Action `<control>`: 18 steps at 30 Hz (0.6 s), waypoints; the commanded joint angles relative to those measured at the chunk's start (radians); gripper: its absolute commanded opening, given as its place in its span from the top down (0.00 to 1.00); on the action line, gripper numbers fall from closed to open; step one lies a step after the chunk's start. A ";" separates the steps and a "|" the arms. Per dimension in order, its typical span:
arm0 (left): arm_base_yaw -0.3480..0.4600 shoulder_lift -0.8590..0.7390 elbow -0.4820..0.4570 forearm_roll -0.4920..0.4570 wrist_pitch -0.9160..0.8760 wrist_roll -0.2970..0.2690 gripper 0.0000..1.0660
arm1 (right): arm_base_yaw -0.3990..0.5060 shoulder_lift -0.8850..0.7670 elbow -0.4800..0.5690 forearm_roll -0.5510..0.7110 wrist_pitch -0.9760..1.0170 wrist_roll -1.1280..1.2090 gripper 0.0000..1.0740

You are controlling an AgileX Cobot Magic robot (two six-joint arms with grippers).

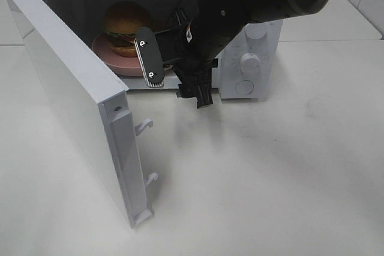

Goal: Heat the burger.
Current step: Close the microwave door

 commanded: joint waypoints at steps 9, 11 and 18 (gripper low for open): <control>0.005 -0.024 0.002 -0.003 -0.014 -0.004 0.04 | -0.003 -0.168 0.199 -0.002 -0.026 0.065 0.29; 0.005 -0.024 0.002 -0.003 -0.014 -0.004 0.04 | -0.003 -0.183 0.217 0.000 -0.026 0.081 0.29; 0.005 -0.024 0.002 -0.003 -0.014 -0.004 0.04 | -0.003 -0.275 0.310 0.002 -0.026 0.289 0.29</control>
